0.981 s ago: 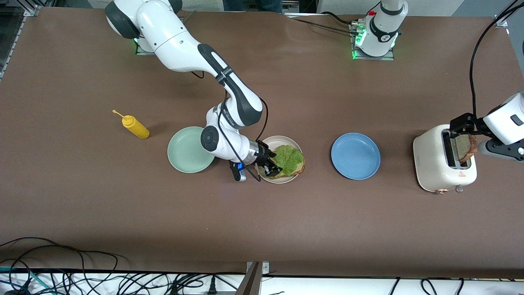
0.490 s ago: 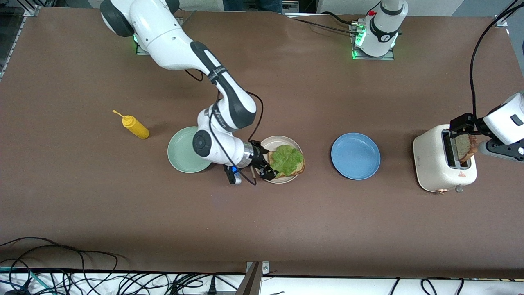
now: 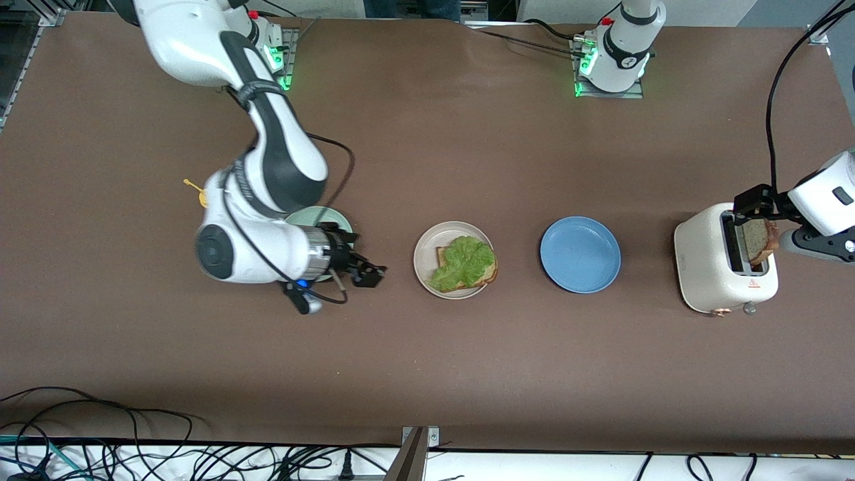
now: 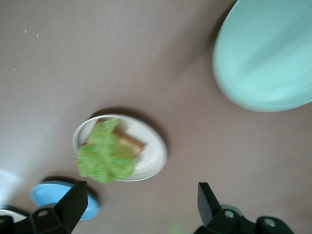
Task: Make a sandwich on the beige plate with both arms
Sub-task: 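Withdraw the right gripper from the plate back toward its side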
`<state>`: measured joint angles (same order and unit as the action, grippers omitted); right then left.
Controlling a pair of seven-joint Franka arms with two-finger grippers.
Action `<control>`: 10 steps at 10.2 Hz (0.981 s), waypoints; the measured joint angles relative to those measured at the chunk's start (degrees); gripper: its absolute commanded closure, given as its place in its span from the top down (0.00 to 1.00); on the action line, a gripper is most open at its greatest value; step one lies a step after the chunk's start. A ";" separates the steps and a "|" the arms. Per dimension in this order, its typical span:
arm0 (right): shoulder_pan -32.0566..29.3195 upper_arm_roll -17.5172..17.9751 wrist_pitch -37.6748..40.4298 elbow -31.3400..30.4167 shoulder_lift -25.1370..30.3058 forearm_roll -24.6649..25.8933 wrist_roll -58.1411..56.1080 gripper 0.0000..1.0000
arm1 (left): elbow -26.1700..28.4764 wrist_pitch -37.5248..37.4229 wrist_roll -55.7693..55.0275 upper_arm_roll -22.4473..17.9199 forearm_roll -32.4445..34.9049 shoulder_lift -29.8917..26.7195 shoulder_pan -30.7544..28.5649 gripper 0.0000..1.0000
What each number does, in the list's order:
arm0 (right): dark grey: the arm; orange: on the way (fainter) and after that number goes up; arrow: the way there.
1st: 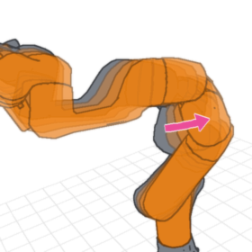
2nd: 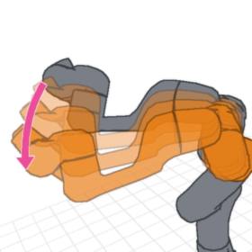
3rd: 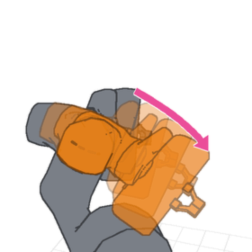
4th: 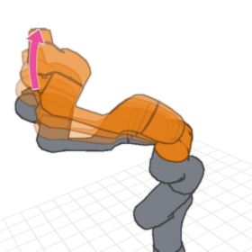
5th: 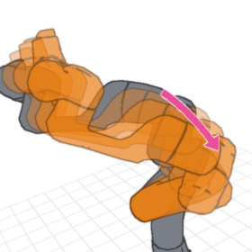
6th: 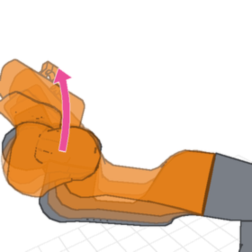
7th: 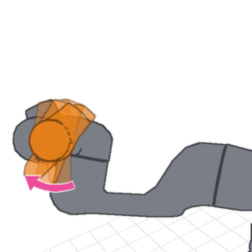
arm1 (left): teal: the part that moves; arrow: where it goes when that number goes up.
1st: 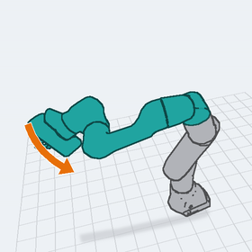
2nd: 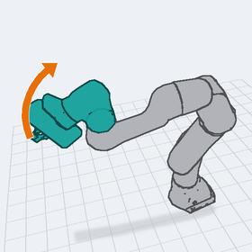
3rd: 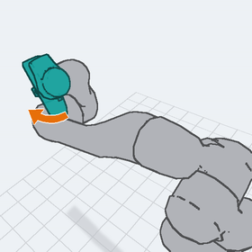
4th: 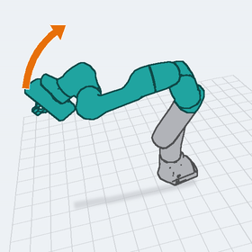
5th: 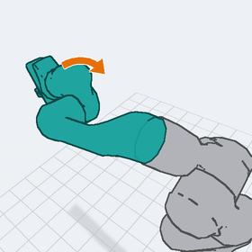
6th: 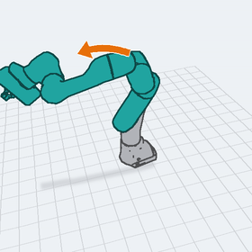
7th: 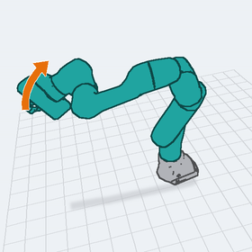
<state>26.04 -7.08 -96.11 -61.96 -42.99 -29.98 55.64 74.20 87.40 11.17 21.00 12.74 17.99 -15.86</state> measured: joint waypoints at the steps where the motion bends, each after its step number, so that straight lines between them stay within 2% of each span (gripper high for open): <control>1: -0.46 -1.64 4.27 -0.03 1.59 2.97 -6.13 1.00 | 0.01 0.00 0.00 0.00 0.00 0.00 0.00 1.00; 2: -0.34 -4.35 8.26 -0.08 2.79 4.72 -13.21 1.00 | 0.01 0.00 0.00 0.00 0.00 0.00 0.00 1.00; 5: -0.50 -15.62 16.65 -0.24 4.05 5.98 -36.90 1.00 | 0.02 0.00 0.00 0.01 0.00 0.00 -0.02 1.00; 7: -0.70 -21.20 17.37 -2.02 4.77 8.30 -52.00 1.00 | 0.02 0.00 0.00 0.01 0.00 0.00 -0.02 1.00; 10: -0.71 -27.24 15.31 -4.39 5.48 10.94 -73.62 1.00 | 0.02 0.00 -0.01 0.03 0.00 0.00 -0.01 1.00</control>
<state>25.33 -34.32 -80.80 -66.35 -37.51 -19.04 -17.98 74.23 87.39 11.16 21.03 12.74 17.98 -15.87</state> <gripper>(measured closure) 0.000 0.000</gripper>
